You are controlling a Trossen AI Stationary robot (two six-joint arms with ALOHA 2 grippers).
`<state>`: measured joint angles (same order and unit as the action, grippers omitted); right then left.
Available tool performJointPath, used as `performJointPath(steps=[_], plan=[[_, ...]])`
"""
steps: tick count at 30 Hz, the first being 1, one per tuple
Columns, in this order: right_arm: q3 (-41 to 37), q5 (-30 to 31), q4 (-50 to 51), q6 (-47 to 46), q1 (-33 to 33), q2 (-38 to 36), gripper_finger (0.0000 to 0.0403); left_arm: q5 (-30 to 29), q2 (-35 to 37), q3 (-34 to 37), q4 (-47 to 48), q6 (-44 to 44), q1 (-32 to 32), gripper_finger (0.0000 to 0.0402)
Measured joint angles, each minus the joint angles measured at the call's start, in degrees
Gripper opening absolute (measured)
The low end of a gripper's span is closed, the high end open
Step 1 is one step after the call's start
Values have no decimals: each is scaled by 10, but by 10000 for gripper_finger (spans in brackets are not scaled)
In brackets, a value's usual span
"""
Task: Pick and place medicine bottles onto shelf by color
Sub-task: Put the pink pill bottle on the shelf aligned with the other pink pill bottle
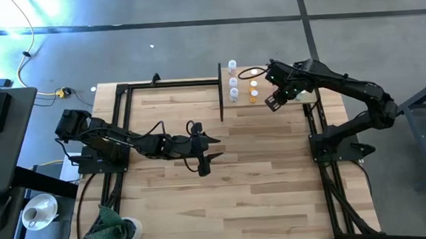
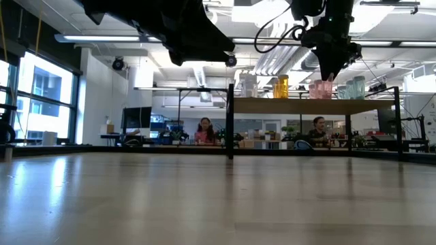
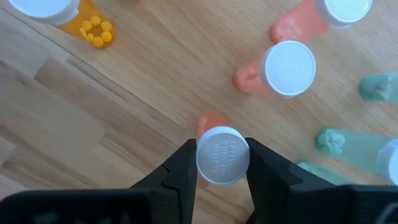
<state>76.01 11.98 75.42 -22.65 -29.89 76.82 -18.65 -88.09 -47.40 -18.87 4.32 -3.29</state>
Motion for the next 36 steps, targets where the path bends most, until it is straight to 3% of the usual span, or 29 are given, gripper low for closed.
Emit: performJointPath(steps=[14, 26, 36], plan=[[0, 28, 0, 2, 0, 0, 145, 0, 0, 0, 0, 0, 0, 211], [0, 27, 0, 2, 0, 0, 144, 0, 0, 0, 0, 0, 0, 211], [0, -46, 10, 49, 27, 0, 144, 0, 0, 0, 0, 0, 0, 211]])
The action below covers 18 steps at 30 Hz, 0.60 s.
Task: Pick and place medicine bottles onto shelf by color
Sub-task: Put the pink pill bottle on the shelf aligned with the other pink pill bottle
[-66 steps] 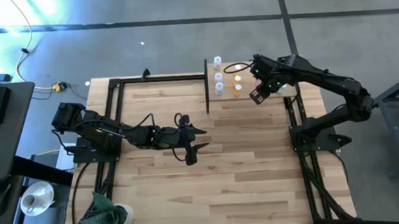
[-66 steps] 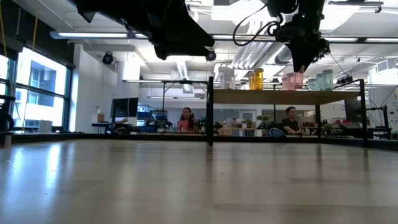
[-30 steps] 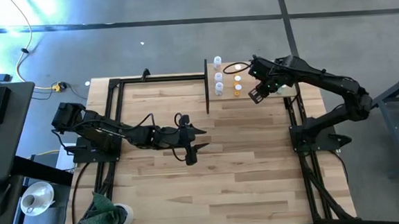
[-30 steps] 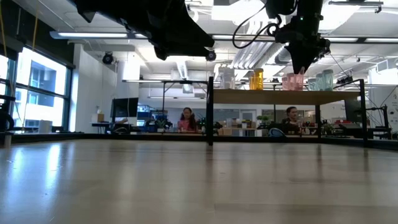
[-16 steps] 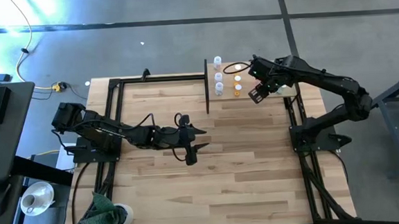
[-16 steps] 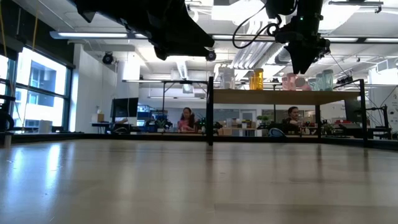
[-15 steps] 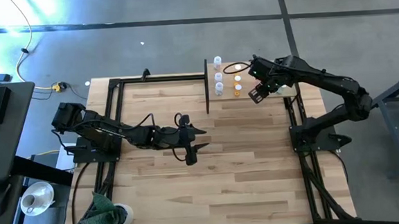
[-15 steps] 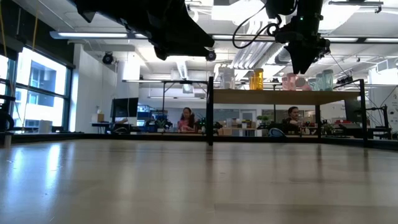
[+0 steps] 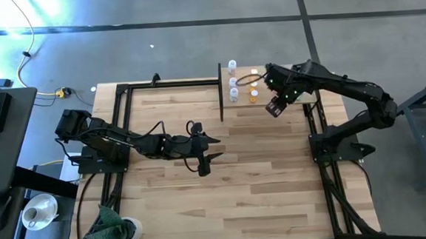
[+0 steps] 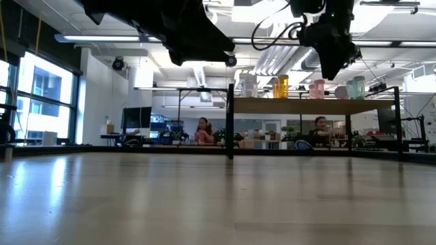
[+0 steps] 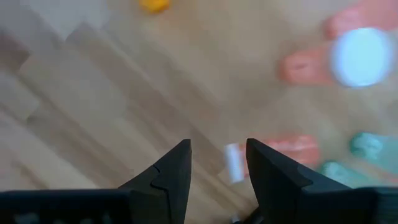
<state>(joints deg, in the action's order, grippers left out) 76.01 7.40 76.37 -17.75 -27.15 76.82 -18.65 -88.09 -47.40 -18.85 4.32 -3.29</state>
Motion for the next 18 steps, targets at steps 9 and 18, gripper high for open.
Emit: performJointPath(steps=[9, 18], plan=[[0, 26, 27, -2, 117, 0, 144, 0, 0, 0, 0, 0, 0, 211], [0, 26, 53, -60, 242, 0, 144, 0, 0, 0, 0, 0, 0, 211]])
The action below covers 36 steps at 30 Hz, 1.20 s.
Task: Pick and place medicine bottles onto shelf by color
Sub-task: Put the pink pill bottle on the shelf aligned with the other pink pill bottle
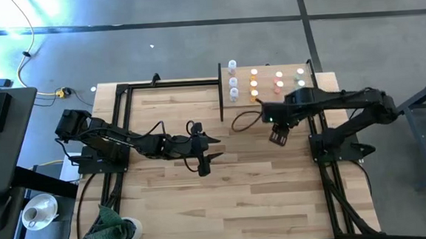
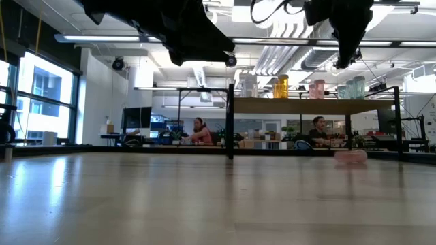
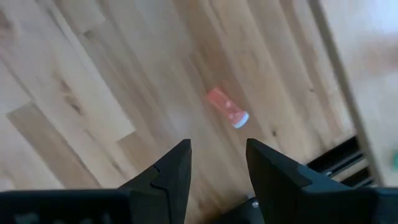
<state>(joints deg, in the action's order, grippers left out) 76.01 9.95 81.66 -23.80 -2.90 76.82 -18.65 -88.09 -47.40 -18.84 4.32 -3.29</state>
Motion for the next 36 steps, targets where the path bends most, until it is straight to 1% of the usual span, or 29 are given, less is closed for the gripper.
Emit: performJointPath(steps=[5, 9, 14, 17, 20, 25, 27, 29, 36], plan=[[0, 15, -6, -75, 53, 0, 144, 0, 0, 0, 0, 0, 0, 211], [-7, 37, -15, -109, 87, -1, 144, 0, 0, 0, 1, 0, 0, 211], [-93, 40, -45, -124, 117, -4, 144, 0, 0, 0, 2, 0, 0, 211], [-142, 56, -76, -128, 136, -4, 144, 0, 0, 0, -10, 5, 0, 211], [-172, 73, -110, -127, 146, -4, 144, 0, 0, 0, -13, 10, 0, 211], [-206, 88, -138, -148, 145, -4, 144, 1, 0, 0, -21, 11, 0, 211], [-216, 90, -150, -133, 145, -4, 144, 5, 0, 0, -21, 11, 0, 211], [-225, 90, -169, -98, 142, -4, 144, 5, 0, 0, -20, 11, 0, 211], [-271, 80, -252, 100, 101, -4, 144, 5, 0, 0, -20, 11, 0, 211]])
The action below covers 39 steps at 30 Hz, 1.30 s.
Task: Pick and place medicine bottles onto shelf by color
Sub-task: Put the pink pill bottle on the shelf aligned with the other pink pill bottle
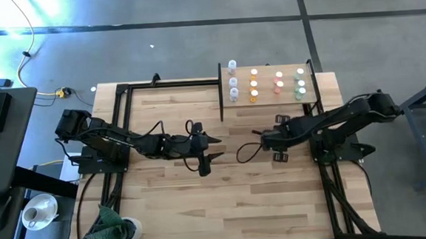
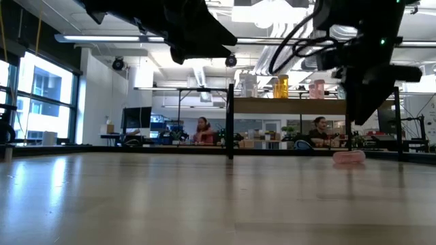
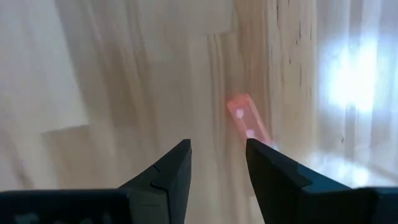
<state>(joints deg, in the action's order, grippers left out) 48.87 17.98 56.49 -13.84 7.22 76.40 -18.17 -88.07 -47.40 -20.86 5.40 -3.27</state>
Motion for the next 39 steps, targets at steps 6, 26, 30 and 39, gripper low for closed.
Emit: performJointPath(steps=[6, 26, 30, 39], plan=[[-55, 0, -69, 151, -39, 0, 144, 0, 0, 0, 0, 0, 0, 211], [-86, -17, -169, 251, -121, 22, 144, 0, 0, 0, 1, 0, 0, 211], [-86, -17, -170, 265, -130, 63, 144, 0, 0, 0, 2, 0, 0, 211], [-81, 12, -179, 263, -137, 132, 143, 0, 0, 0, 5, 0, 0, 211]])
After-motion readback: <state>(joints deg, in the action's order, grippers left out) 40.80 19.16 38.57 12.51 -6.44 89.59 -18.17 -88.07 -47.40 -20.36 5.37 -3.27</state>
